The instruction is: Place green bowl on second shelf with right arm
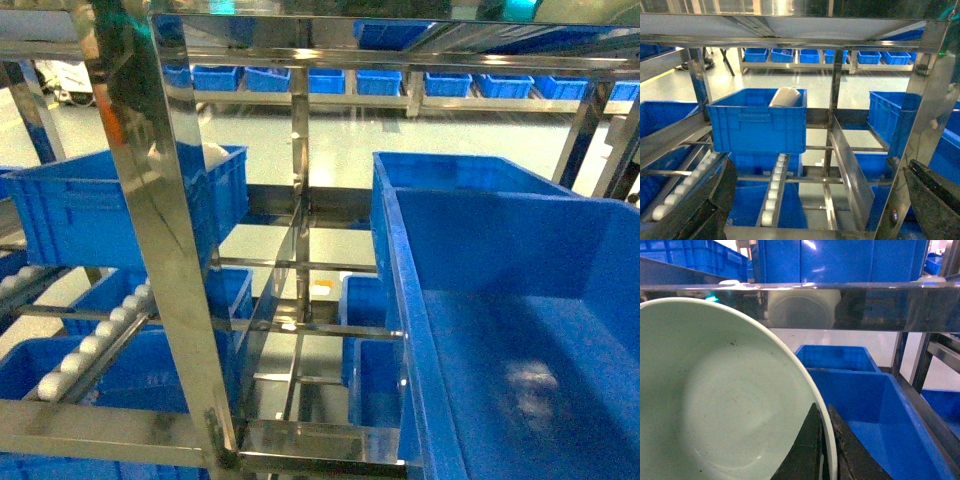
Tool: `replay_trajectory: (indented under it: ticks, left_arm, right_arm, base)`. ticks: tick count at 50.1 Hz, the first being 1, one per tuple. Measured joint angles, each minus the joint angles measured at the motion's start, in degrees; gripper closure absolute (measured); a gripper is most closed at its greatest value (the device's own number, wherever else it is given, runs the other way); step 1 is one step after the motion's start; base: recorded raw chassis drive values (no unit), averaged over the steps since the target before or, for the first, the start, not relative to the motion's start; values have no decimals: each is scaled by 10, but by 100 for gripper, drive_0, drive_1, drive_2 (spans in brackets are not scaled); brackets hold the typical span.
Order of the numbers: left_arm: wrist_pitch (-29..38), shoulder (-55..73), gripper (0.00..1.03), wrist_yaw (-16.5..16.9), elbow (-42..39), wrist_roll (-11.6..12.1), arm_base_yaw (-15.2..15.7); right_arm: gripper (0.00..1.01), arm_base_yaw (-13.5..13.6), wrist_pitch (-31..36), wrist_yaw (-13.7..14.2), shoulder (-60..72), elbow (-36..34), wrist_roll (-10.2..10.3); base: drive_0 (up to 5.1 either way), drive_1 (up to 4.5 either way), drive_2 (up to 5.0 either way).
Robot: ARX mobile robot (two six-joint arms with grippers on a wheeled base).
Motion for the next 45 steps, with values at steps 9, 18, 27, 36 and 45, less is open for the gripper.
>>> replay_trajectory:
  ticks: [9, 18, 27, 36, 45]
  left_arm:
    - [-1, 0, 5, -2, 0, 0, 0]
    - [0, 0, 5, -2, 0, 0, 0]
    - [0, 0, 5, 1, 0, 0, 0]
    - [1, 0, 5, 0, 0, 0, 0]
    - [0, 0, 5, 0, 0, 0, 0]
  right_arm:
    - [99, 0, 1, -1, -1, 0, 0]
    - [99, 0, 0, -1, -1, 0, 0]
    - [99, 0, 1, 0, -1, 0, 0]
    - [99, 0, 2, 0, -2, 0, 0]
    - [99, 0, 1, 0, -1, 0, 0]
  base:
    - [258, -218, -24]
    - [325, -272, -35]
    - [0, 0, 0]
    - [5, 225, -215]
    - [0, 410, -411]
